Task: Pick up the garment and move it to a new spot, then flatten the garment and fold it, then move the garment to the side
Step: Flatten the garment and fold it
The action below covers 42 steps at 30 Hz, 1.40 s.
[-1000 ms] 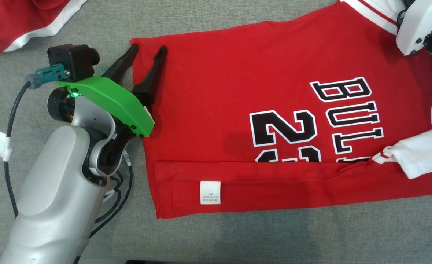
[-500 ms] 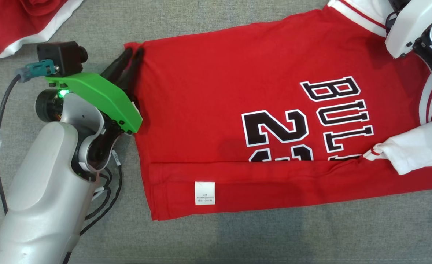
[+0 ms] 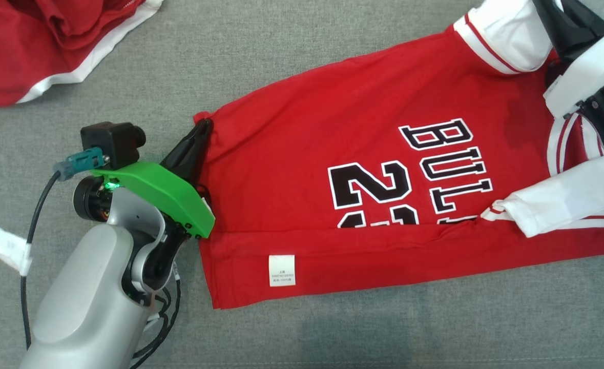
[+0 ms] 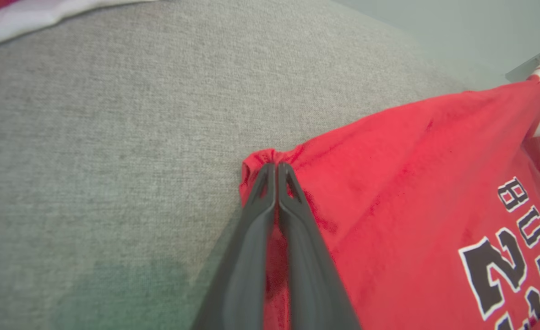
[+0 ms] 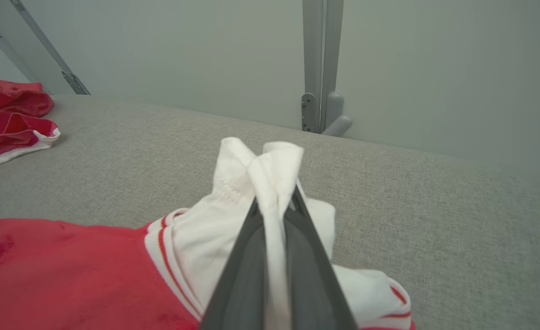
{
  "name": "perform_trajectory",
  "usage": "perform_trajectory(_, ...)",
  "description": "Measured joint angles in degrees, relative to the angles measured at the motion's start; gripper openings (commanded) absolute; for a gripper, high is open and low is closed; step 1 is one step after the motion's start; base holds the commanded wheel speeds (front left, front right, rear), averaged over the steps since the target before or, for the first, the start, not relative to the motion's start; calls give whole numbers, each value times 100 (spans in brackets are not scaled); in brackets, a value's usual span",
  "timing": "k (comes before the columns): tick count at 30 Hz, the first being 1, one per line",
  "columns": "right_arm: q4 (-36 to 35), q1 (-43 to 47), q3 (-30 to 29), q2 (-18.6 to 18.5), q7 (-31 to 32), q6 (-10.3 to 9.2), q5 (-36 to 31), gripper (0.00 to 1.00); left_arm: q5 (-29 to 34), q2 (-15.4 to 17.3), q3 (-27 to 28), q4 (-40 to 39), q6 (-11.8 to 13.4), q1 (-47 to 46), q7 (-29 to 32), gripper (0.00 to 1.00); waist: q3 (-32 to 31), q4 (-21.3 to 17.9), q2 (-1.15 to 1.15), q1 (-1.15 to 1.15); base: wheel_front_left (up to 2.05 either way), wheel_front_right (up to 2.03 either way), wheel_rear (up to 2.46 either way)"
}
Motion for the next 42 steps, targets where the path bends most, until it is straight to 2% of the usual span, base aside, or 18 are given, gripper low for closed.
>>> perform_trajectory(8,-309,720,-346,-40,-159,-1,58,0,188,162,123,-840,265,567,-448,0,-437,-125,0,0,0,0,0)
perform_trajectory(17,-422,1630,-504,132,-459,0,64,0,62,214,248,-1315,375,1362,-848,0,-763,-314,0,0,0,0,0)
perform_trajectory(24,-193,2078,-494,355,-866,-1,-74,0,-45,74,216,-1316,432,1862,-1080,0,-864,-369,0,-1,0,0,0)
perform_trajectory(33,21,2516,-300,720,-1403,-1,-208,0,-64,-110,213,-915,423,2159,-1526,0,-915,-379,0,-1,0,0,0)
perform_trajectory(42,81,2836,-567,942,-1623,0,-436,0,-118,-167,213,-767,279,2270,-1766,0,-1005,-415,0,0,0,0,0)
